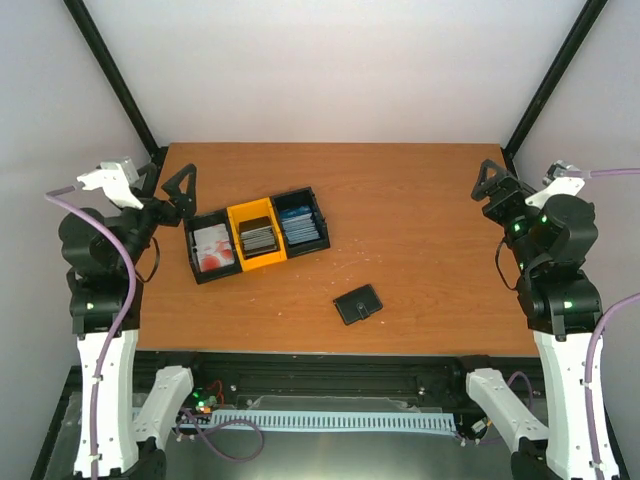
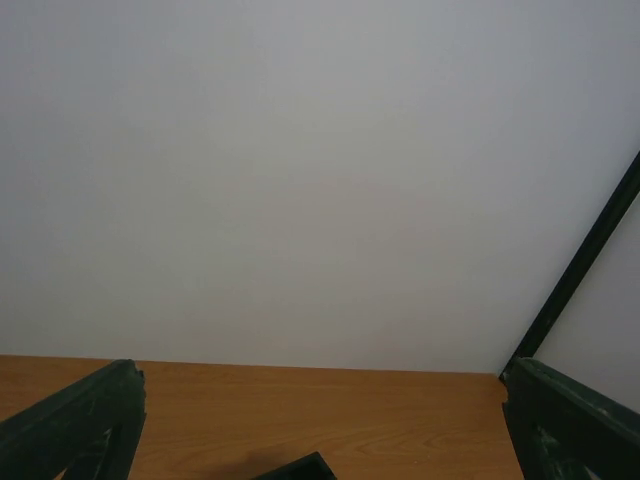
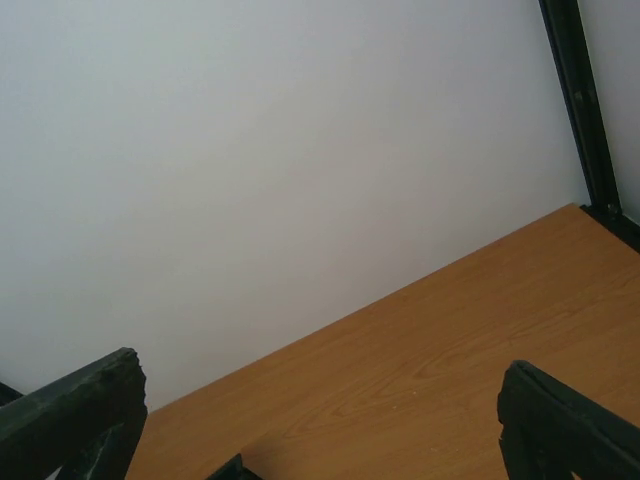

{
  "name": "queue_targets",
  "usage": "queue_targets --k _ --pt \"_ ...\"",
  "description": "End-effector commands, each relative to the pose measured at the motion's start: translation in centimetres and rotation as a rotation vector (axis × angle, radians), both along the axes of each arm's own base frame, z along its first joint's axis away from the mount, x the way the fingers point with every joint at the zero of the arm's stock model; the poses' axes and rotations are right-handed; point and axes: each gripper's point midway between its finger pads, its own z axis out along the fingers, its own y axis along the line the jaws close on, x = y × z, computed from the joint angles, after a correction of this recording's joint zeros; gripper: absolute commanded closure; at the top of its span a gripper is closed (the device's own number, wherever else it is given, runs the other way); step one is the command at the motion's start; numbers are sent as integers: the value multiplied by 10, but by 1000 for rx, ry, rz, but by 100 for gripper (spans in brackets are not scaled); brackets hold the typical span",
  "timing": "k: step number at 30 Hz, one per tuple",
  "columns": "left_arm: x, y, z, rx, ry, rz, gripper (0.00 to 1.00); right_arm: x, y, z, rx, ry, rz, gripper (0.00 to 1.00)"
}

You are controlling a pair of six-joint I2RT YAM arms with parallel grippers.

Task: Put the credit cards into the card holder
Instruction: Adjust the card holder at the center of the board.

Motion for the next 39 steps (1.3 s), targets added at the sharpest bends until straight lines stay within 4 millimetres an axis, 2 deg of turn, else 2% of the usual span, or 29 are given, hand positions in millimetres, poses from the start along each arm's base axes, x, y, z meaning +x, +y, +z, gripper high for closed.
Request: queue_targets --k 1,3,6,9,11,17,21,24,26,28,31,32,35,38,39 --pt "-3 -5 10 -13 -46 -53 1 2 -8 -1 96 -7 -42 4" --pt "-1 -5 6 -24 -36 -59 1 0 -15 -3 129 -14 -80 2" --pt "3 -6 -7 -76 9 -79 0 -2 -14 -7 136 -31 -68 1" --pt "3 -18 -21 -90 36 -160 0 -1 3 -14 105 -17 35 0" --pt "8 -27 -32 -103 53 -221 0 2 16 -26 84 24 110 0" --pt "26 -55 -75 -137 172 -411 0 17 49 -95 111 245 298 0" --pt "38 -77 -106 -138 285 -504 0 24 70 -157 237 404 390 3" --pt "44 -102 -138 -135 397 -572 0 20 87 -209 338 529 441 5" --pt "47 -122 -164 -132 484 -608 0 12 102 -238 348 618 471 6" --pt "46 -143 -199 -131 619 -640 0 0 113 -266 317 734 479 6" --pt "39 -183 -242 -73 750 -719 1 -29 119 -309 278 926 479 12" --pt "31 -200 -250 -40 774 -760 2 -43 125 -320 261 988 500 14" --pt "19 -230 -267 30 806 -831 0 -77 129 -344 225 1124 515 25" --pt "7 -245 -285 82 841 -872 0 -98 135 -363 232 1201 541 44" --pt "5 -247 -292 106 853 -876 0 -101 139 -369 240 1217 549 47"
